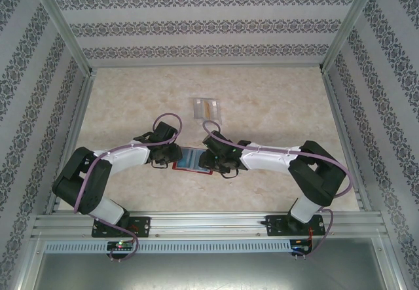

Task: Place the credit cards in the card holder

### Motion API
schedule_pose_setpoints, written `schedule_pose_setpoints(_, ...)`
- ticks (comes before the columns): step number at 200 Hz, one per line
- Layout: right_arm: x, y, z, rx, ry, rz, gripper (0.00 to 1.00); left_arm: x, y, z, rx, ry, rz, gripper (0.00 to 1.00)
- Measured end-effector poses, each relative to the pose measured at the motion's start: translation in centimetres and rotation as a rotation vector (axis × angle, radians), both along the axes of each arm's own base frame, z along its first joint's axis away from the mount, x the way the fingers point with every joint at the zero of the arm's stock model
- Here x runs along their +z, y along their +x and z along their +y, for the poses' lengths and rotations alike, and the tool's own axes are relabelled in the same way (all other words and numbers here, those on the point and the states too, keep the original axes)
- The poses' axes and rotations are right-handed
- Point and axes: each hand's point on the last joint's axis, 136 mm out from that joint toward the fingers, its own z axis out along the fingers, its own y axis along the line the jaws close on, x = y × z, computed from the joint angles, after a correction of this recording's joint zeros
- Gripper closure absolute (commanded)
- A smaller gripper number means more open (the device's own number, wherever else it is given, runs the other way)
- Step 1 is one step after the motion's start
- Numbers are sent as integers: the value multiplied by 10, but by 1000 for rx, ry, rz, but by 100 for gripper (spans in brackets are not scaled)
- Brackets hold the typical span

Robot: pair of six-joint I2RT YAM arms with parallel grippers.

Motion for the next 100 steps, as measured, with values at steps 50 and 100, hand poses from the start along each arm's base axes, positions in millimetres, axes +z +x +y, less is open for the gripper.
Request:
schedule_pose_setpoints(50, 4, 1, 2, -1, 8, -6, 52, -1, 0, 0, -2, 0, 3, 67)
schedule_pose_setpoints(100, -6, 4, 8, -6, 6, 9, 54, -1, 1, -1, -3, -2, 6, 67)
